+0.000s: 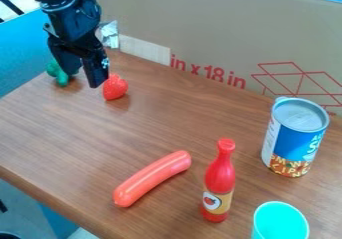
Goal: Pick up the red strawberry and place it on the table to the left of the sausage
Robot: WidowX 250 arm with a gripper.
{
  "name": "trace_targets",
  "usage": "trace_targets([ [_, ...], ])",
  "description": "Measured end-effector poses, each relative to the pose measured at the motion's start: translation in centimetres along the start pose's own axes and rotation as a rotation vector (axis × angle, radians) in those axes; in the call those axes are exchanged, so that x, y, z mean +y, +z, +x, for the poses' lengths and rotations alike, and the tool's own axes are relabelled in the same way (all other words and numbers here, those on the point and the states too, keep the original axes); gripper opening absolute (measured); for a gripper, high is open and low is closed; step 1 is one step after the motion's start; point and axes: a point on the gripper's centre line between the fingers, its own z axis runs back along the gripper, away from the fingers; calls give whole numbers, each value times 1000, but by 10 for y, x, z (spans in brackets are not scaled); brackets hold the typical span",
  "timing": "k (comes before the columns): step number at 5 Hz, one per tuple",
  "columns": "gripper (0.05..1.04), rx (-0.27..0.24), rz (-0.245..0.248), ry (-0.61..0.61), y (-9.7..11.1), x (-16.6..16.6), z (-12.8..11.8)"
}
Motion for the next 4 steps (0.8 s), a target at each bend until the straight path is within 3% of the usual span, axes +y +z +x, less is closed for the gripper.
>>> trace_targets([
  [2, 1001, 49, -61, 35, -30, 10, 8],
  [3, 1001, -59, -3, -68, -34, 21, 26],
  [4, 1001, -95, 15, -169, -42, 17, 26],
])
